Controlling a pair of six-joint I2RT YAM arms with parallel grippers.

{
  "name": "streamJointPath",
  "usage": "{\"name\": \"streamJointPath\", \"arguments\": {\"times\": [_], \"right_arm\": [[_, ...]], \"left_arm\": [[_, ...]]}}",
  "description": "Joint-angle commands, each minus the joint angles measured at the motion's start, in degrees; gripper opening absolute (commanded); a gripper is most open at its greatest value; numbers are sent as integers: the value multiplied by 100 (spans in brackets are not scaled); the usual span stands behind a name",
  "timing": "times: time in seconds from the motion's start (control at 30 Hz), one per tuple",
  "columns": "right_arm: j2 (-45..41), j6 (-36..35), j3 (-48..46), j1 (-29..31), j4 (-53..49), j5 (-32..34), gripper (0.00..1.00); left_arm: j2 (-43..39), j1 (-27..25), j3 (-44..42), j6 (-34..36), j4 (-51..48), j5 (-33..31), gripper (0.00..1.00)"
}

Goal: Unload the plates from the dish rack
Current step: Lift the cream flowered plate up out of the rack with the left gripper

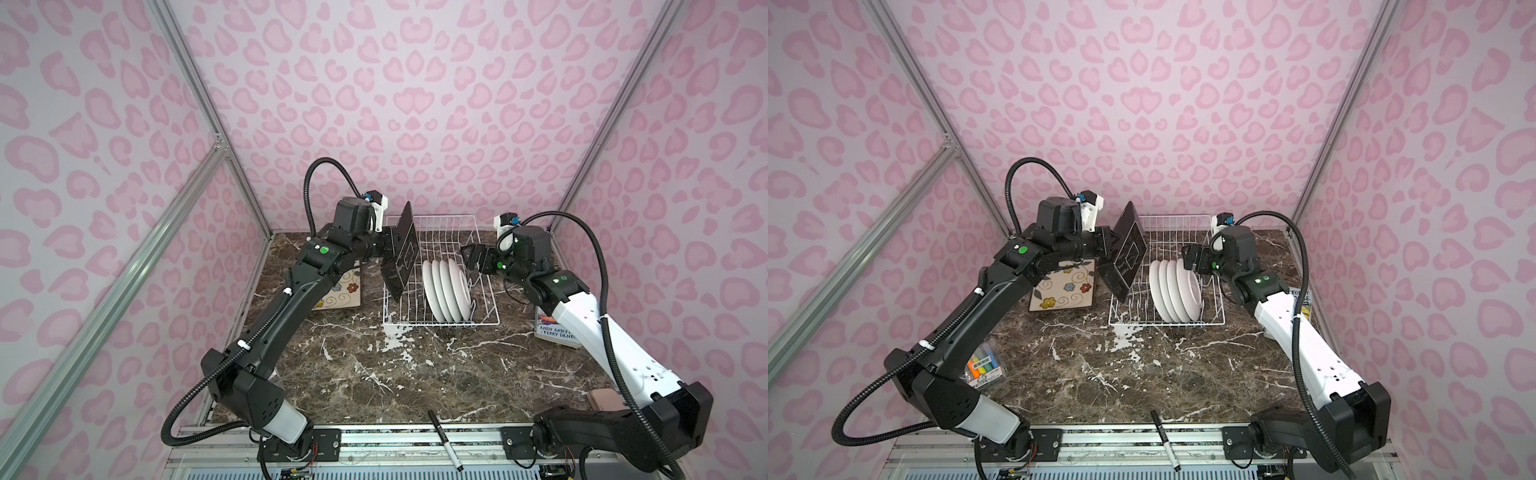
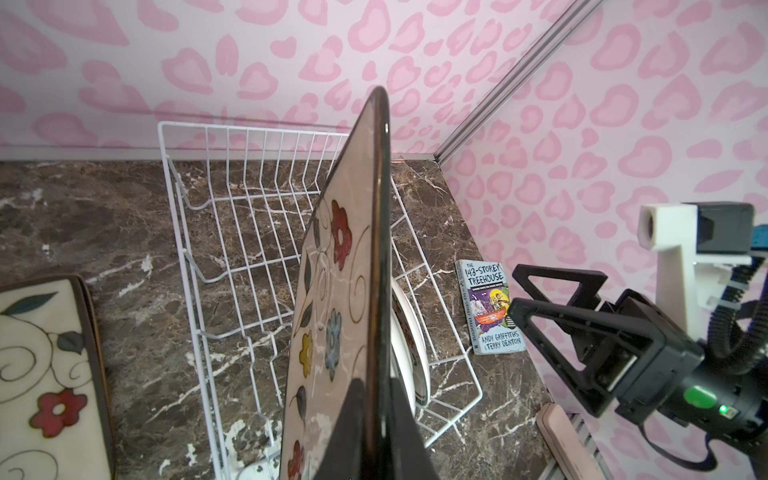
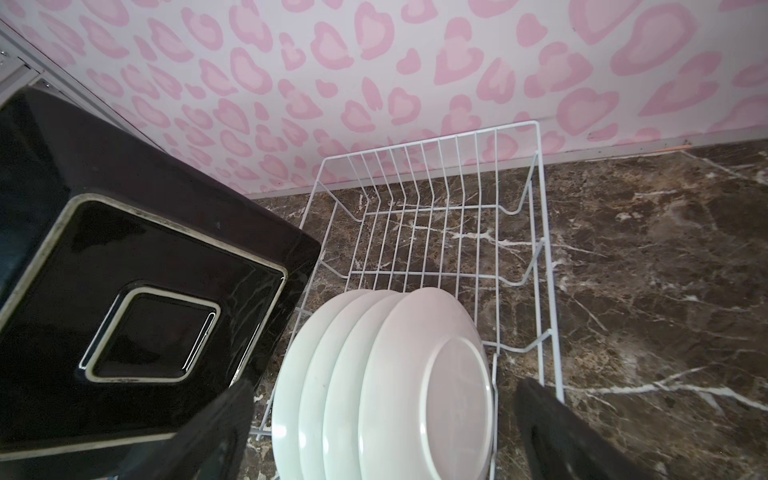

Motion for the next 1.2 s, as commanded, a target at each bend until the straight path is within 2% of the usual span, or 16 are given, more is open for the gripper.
{"name": "streamJointPath", "arguments": {"times": [0.0,0.37,0.67,0.83,1.17], "right_arm": [[14,422,21,-48,58,-336,99],[217,1055,102,-115,-86,-774,99],[485,2369,263,-539,437,-1807,99],[760,2778,616,-677,500,-2226,99],[1203,3322,890,-688,772,-2707,99]], "left_arm": [[-193,16,-38,516,1388,280,4],[21,16,-128,880,1515,547,4],[-104,16,-157,1834,1566,424,4],[-374,-27,-487,2531,1900,441,4],[-1011,-328,-1253,4477,2495,113,4]]}}
